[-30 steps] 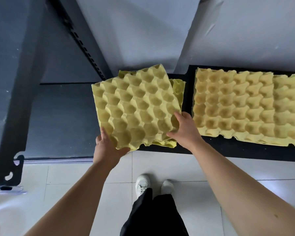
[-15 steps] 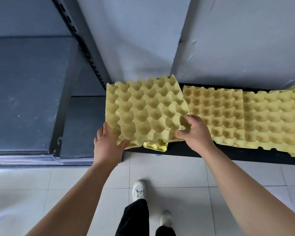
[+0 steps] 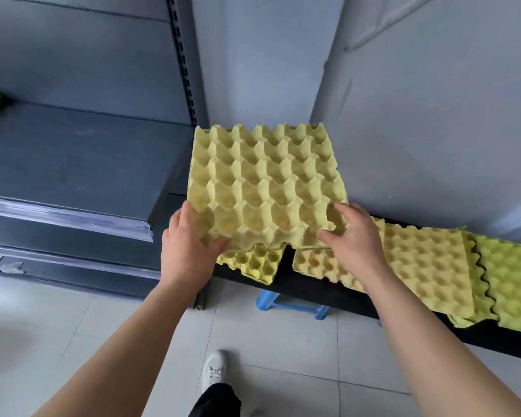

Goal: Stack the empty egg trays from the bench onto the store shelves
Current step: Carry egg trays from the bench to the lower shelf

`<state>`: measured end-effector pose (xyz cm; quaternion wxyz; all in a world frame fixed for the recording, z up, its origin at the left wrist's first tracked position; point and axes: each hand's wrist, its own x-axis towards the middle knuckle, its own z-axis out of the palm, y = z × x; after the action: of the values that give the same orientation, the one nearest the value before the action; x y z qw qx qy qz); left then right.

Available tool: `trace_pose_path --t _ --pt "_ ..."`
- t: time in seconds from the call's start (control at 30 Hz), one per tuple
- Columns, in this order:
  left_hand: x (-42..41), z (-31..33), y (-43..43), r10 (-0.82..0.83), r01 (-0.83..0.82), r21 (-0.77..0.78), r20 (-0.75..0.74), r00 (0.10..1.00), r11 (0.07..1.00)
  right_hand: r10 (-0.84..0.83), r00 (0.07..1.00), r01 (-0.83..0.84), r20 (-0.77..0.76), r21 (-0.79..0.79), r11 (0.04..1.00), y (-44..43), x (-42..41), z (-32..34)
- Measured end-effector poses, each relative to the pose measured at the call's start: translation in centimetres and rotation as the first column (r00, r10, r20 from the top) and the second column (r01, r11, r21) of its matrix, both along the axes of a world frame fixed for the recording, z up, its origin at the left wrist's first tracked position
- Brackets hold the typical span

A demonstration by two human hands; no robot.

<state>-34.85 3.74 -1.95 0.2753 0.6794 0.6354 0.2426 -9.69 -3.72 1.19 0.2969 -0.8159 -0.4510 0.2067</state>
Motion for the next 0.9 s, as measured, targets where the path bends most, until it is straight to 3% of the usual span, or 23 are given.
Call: trace_pose_path --t 0.37,0.67,0.9 --pt "-13.3 7.4 -0.1 0.187 -0.192 0.110 0.050 0.981 0.975 0.229 0.972 -0.232 0.052 0.055 0.971 4.7 -12.1 7.8" --pt "-31.7 10.5 5.1 0.287 -0.299 0.127 0.101 0.952 0.946 0.351 0.935 -0.353 0.046 0.060 0.934 13.1 -30.2 10.2" --pt "-46.5 11.4 11.1 0.274 -0.278 0.109 0.053 0.960 0.954 0.368 0.930 -0.368 -0.004 0.051 0.929 18.8 -44.5 10.3"
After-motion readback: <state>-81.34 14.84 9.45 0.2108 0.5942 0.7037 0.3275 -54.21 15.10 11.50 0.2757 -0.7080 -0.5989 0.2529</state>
